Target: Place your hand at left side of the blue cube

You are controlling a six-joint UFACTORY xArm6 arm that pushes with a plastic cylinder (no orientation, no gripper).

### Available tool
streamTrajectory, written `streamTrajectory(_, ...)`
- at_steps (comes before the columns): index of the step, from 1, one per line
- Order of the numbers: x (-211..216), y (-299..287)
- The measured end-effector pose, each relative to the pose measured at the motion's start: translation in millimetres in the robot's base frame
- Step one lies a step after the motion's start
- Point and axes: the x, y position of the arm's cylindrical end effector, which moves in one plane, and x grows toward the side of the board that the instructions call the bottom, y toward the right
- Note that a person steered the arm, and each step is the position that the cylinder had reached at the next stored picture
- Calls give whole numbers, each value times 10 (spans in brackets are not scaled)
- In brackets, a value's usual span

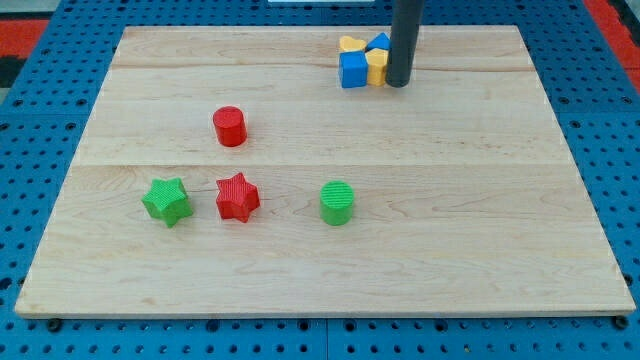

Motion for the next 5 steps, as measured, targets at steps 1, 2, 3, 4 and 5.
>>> streamTrajectory(1,250,358)
streamTrajectory(2,396,488)
streamTrajectory(3,396,486)
streamTrajectory(4,396,355)
streamTrajectory(5,396,28)
